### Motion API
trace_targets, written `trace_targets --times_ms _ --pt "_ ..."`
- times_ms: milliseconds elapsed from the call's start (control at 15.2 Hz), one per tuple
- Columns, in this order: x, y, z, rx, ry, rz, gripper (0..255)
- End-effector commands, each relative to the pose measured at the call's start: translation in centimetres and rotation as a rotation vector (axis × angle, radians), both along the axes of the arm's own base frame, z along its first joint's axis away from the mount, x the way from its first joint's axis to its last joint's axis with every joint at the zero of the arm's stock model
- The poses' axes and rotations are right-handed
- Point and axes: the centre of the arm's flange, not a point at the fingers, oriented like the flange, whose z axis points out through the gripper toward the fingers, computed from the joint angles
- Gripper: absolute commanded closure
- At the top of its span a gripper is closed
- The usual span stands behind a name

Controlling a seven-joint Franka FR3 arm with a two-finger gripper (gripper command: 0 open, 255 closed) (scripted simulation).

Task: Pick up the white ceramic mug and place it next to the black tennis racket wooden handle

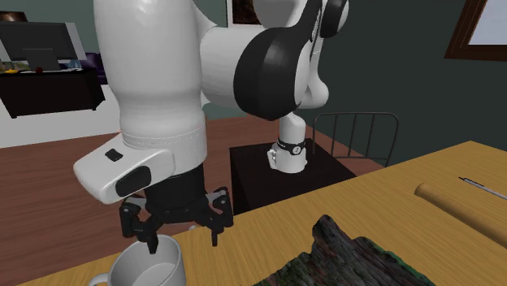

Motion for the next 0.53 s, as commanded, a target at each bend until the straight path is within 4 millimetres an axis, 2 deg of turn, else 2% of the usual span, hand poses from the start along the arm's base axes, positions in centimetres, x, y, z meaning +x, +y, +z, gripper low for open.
trace_targets --times_ms 0,462 --pt "0.7 -1.2 -0.8 0.0 -0.002 0.002 0" --pt "0.6 -1.4 -4.8 0.0 -0.002 0.002 0"
